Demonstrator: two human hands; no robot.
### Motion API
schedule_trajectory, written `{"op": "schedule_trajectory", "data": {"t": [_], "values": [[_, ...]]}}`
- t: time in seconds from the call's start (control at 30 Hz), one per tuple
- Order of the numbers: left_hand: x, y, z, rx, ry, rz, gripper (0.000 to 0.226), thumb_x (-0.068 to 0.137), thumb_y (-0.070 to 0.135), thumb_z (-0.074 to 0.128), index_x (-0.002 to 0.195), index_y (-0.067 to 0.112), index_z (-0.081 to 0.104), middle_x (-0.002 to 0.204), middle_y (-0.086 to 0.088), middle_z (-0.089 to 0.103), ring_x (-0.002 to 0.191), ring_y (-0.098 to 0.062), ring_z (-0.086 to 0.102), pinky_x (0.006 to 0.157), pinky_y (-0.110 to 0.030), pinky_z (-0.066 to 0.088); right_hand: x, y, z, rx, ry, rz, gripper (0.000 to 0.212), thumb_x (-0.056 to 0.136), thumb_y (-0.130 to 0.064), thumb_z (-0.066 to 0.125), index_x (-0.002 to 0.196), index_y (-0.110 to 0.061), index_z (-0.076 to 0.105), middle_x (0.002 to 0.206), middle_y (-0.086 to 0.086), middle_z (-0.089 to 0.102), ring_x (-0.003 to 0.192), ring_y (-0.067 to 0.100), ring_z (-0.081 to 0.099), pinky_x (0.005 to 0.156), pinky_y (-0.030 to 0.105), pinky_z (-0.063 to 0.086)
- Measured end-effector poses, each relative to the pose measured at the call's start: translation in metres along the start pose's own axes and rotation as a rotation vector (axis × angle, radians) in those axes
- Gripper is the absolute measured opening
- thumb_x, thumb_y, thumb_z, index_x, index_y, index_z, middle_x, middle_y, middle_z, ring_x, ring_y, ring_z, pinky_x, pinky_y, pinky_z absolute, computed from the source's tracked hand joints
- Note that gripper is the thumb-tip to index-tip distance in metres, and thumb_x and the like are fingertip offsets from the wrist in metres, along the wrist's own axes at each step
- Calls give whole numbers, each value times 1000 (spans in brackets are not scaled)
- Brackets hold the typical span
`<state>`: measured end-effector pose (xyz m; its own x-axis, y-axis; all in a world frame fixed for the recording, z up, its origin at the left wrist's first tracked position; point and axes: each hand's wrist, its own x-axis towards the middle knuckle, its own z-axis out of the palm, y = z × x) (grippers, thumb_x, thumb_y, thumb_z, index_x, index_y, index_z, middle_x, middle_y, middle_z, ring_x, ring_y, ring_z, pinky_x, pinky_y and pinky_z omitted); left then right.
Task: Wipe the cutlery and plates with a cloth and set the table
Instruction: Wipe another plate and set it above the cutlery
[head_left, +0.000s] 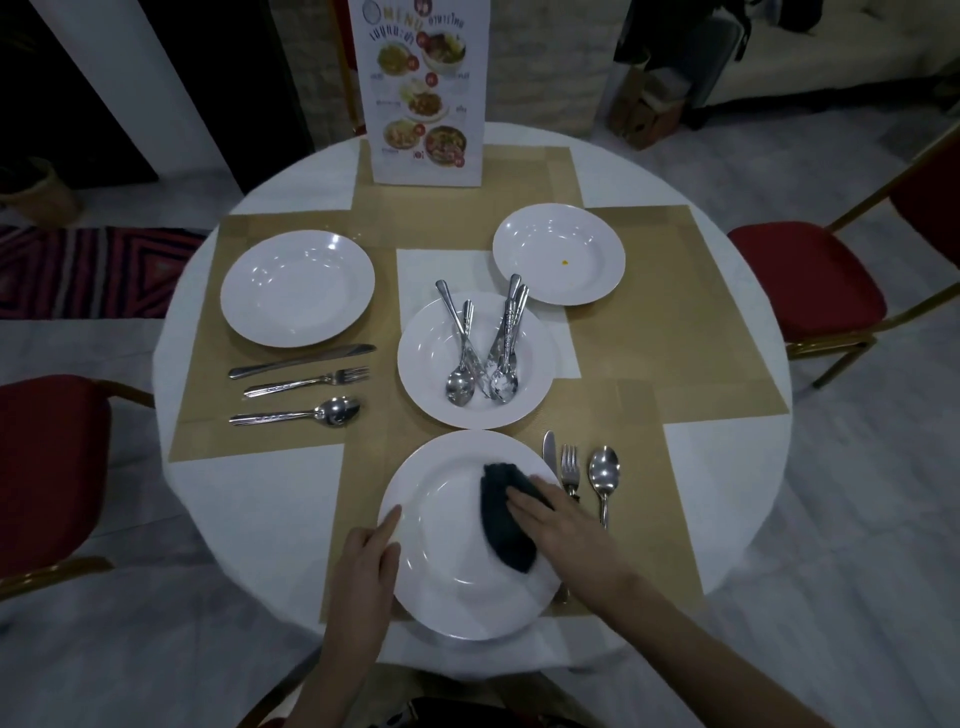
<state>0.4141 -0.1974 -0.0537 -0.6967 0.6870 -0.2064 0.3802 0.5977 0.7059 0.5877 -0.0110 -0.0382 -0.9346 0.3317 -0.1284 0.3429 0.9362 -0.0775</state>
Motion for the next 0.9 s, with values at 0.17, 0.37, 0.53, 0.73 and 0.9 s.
{"op": "schedule_trajectory", "data": {"t": [0.17, 0.37, 0.53, 0.73, 0.9], "values": [[3, -3, -5, 22, 43, -7, 43, 97, 8, 49, 139, 20, 49, 93, -5, 51, 79, -16, 52, 71, -23, 37, 23, -58, 15, 87, -1, -108, 65, 45, -16, 93, 107, -19, 74, 115, -4, 71, 106, 23, 67, 88, 33, 56], [2, -16, -17, 40, 72, -23, 42, 97, 7, 50, 137, 18, 52, 88, -6, 49, 75, -17, 52, 70, -26, 39, 8, -54, 17, 94, -29, -178, 60, 48, -21, 93, 105, -21, 74, 115, -7, 70, 103, 21, 68, 80, 30, 59], [-2, -11, -12, 23, 89, -19, 43, 95, 6, 53, 136, 18, 53, 89, -6, 50, 76, -19, 52, 71, -28, 39, -4, -14, 4, 123, -12, -18, 77, 37, -13, 94, 111, -16, 72, 121, -2, 67, 105, 22, 67, 78, 32, 60], [-2, -8, -13, 4, 81, -25, 42, 95, 8, 54, 135, 19, 54, 89, -5, 52, 77, -18, 53, 74, -27, 39, 10, -56, 18, 165, -48, -180, 69, 45, -20, 93, 111, -18, 72, 120, -3, 68, 105, 20, 67, 87, 31, 57], [0, -6, -23, 7, 8, -13, 39, 95, 12, 55, 133, 20, 55, 92, -5, 51, 76, -14, 53, 74, -25, 40, 15, -45, 15, 220, -6, -112, 73, 41, -19, 90, 112, -13, 71, 120, 1, 67, 107, 21, 61, 80, 34, 60]]}}
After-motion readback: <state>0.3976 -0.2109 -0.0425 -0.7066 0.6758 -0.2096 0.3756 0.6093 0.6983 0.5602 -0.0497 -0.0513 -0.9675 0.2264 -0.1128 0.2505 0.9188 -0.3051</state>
